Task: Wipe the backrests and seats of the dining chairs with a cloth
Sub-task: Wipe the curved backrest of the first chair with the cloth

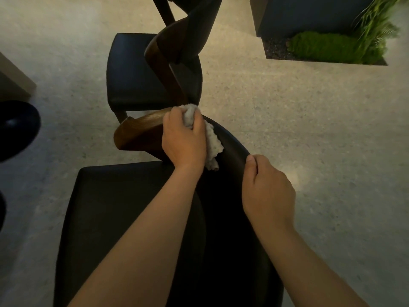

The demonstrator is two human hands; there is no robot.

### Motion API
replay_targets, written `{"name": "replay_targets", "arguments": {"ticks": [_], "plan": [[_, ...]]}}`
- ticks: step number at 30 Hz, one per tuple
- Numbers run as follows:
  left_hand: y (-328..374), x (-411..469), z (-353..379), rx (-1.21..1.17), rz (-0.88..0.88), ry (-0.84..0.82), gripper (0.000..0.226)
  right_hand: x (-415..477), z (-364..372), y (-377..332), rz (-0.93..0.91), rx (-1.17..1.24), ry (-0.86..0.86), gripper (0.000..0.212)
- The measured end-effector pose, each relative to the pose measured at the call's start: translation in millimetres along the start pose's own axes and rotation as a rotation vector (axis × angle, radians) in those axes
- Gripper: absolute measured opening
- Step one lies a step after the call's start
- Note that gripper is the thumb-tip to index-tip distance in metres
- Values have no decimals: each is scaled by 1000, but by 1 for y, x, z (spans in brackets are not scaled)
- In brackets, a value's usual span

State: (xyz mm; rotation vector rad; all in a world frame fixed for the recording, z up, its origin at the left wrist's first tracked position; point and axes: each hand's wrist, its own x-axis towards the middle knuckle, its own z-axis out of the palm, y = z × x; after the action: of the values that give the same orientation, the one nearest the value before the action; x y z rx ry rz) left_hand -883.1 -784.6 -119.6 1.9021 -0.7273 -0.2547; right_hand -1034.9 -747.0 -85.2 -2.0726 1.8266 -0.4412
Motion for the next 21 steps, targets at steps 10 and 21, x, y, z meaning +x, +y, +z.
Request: {"name": "replay_targets", "arguments": {"ticks": [10, 21], "plan": [[-47, -19, -40, -3, -193, -80, 25, 0, 0, -1, -15, -6, 29, 41], [-11, 20, -1, 234, 132, -42, 24, 5, -6, 3, 6, 31, -72, 37]]}}
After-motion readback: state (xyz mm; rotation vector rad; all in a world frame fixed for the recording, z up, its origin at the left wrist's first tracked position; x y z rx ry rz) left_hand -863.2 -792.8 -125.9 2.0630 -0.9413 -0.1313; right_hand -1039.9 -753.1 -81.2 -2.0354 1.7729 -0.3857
